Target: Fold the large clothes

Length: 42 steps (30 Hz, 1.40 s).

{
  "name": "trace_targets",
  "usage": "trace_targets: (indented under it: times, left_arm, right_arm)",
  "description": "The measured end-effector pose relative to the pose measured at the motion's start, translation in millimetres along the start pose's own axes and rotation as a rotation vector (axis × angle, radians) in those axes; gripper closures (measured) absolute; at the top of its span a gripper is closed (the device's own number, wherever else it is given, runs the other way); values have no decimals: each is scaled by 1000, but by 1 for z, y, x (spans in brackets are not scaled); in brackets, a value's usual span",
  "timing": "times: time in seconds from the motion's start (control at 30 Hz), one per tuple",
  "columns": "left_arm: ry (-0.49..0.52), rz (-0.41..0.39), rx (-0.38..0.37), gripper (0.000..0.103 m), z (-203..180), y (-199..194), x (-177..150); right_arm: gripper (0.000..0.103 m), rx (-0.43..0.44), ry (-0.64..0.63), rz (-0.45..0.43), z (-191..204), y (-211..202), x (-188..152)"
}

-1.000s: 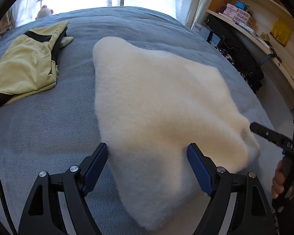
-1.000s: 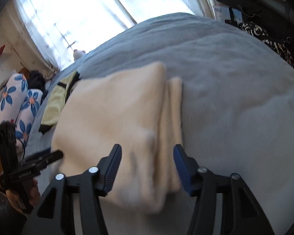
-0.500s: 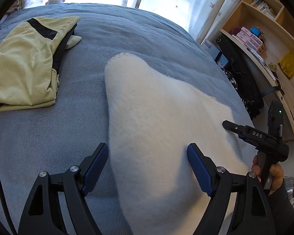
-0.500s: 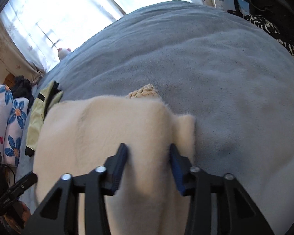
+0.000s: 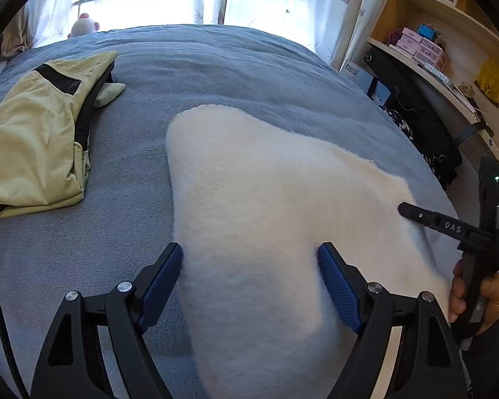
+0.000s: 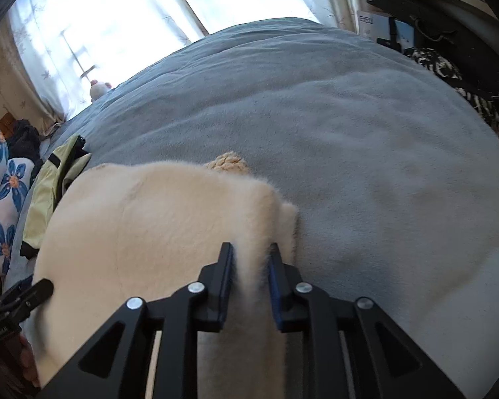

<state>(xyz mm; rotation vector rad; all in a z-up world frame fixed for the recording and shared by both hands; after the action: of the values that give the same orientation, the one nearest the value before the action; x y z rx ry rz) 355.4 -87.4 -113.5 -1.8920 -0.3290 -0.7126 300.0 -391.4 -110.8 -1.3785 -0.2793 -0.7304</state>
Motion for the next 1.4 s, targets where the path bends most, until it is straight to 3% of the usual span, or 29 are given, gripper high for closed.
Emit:
trace_targets:
  times: [0.13, 0.37, 0.5, 0.67, 0.8, 1.0, 1.4]
  left_arm:
    - [62, -24, 50, 23, -11, -23, 5]
    - [110, -72, 53, 23, -47, -60, -6]
    - [95, -40, 47, 23, -59, -53, -25]
    - [125, -26, 157, 24, -54, -43, -43]
    - [49, 13, 121, 24, -33, -40, -49]
    - [0, 27, 123, 24, -27, -43, -56]
    - [8, 39, 149, 24, -31, -62, -63]
  right_arm:
    - [78, -62, -49, -71, 14, -34, 6]
    - [78, 38, -99, -61, 58, -60, -15]
    - [78, 72, -129, -19, 73, -51, -39]
    - [82, -30, -158, -2, 52, -41, -62]
    - [79, -166, -138, -42, 11, -56, -67]
    - [79, -149, -50, 15, -25, -62, -86]
    - [79, -100, -37, -9, -11, -86, -91]
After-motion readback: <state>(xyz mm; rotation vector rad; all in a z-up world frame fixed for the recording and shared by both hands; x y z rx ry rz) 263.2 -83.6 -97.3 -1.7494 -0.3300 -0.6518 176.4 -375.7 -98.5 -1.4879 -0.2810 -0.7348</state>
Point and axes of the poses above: each gripper's, at about its wrist camera, not at the fingertips, and y roughly the way its jaws point, z to its left, x to its top, the point moved 3 cm from there along y, roughly the way its jaws point, and after that the axes turned 2 degrees about -z, right-handed, at the moved point
